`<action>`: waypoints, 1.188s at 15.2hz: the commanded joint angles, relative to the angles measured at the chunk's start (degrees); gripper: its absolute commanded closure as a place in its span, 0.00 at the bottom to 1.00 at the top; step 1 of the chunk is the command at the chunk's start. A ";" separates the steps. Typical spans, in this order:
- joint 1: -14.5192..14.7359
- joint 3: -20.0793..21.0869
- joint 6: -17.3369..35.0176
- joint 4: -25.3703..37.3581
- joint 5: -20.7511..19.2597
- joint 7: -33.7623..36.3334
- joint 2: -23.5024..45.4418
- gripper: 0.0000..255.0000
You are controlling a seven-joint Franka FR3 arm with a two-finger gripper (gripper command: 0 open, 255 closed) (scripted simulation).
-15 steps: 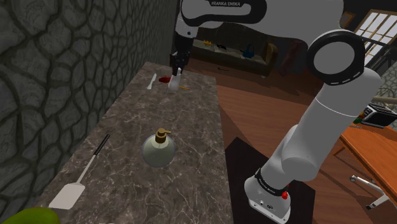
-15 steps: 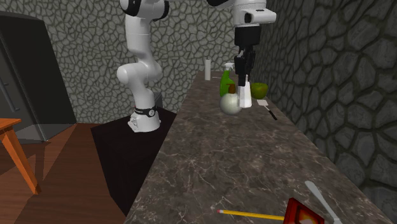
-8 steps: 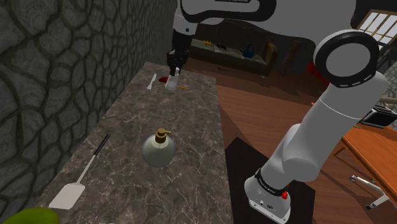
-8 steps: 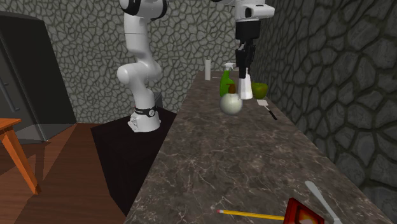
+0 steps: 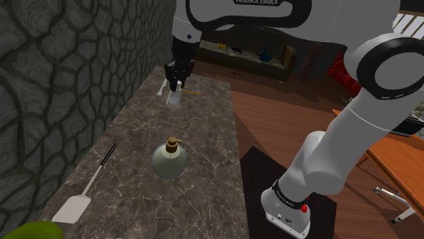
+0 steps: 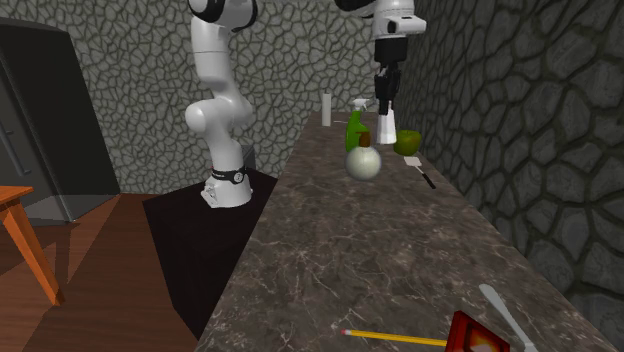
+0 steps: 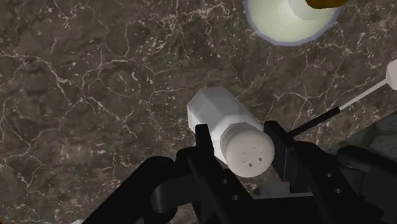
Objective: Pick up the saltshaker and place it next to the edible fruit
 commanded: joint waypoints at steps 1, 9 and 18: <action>1.40 1.51 0.56 -1.42 0.09 2.91 -1.08 1.00; 6.46 7.36 1.51 -1.98 0.16 13.77 -1.49 1.00; 12.40 13.94 1.72 2.52 -1.32 26.66 2.54 1.00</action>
